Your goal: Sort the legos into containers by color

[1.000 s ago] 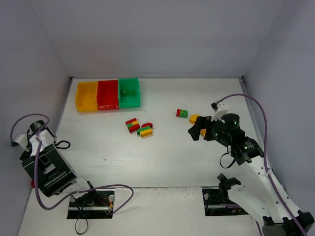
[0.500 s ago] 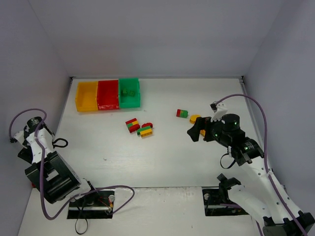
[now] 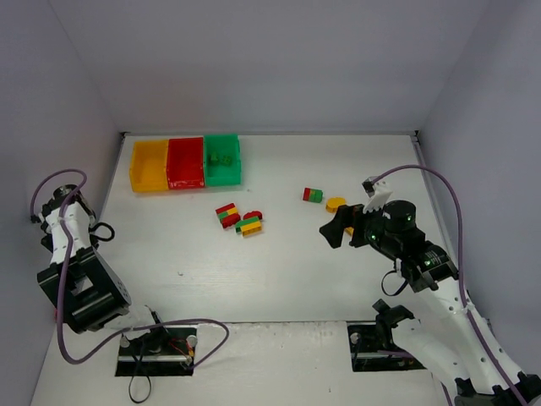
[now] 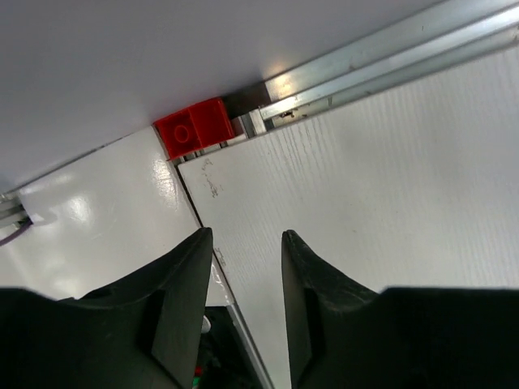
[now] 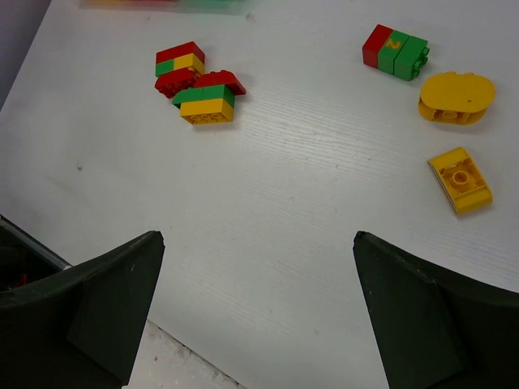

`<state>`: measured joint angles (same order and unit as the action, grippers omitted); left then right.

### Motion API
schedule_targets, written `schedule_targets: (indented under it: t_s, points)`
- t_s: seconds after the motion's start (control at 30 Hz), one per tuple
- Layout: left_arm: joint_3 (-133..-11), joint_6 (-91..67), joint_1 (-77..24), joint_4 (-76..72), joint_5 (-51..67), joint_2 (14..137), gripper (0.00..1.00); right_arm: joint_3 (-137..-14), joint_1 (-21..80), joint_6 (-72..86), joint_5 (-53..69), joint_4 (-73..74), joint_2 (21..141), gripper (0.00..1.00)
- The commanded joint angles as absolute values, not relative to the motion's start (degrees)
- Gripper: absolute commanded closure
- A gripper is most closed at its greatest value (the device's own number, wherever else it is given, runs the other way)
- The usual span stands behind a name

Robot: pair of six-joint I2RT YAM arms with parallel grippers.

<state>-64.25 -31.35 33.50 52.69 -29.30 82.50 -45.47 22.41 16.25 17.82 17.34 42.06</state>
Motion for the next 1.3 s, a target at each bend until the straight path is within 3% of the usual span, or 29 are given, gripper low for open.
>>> schedule_targets:
  t_s: [0.0,0.2,0.43,0.57,0.67,0.97,1.03,1.27]
  points:
    - [-66.9,-25.1,33.8,54.0,-27.2,85.7,0.67,-45.4,23.0,16.6,19.4,14.2,41.3,0.0]
    - [-70.0,-13.7,32.9,51.6,-23.6,89.0,0.7,-44.4,23.5,16.5,19.7,14.2,40.3,0.0]
    - [-66.1,-5.2,32.9,44.8,-26.8,91.1,0.73,-43.8,23.5,16.3,20.0,14.2,39.4,0.0]
    - [-61.2,-1.4,32.8,40.1,-27.0,89.7,0.82,-43.3,23.6,16.2,20.2,14.4,39.0,0.0]
    - [-58.1,2.7,32.9,37.3,-28.7,88.5,0.83,-43.6,23.6,16.1,20.4,14.9,39.3,0.0]
    - [-49.1,18.3,34.8,28.6,-32.5,81.1,0.67,-43.8,24.2,15.6,20.4,15.5,40.3,0.0]
    - [-47.6,19.7,35.4,28.2,-32.6,80.9,0.58,-44.0,24.3,15.5,20.1,15.6,40.9,0.0]
    - [-46.6,24.1,40.0,30.7,-27.9,79.4,0.56,-44.5,24.4,15.3,18.9,16.4,41.4,0.0]
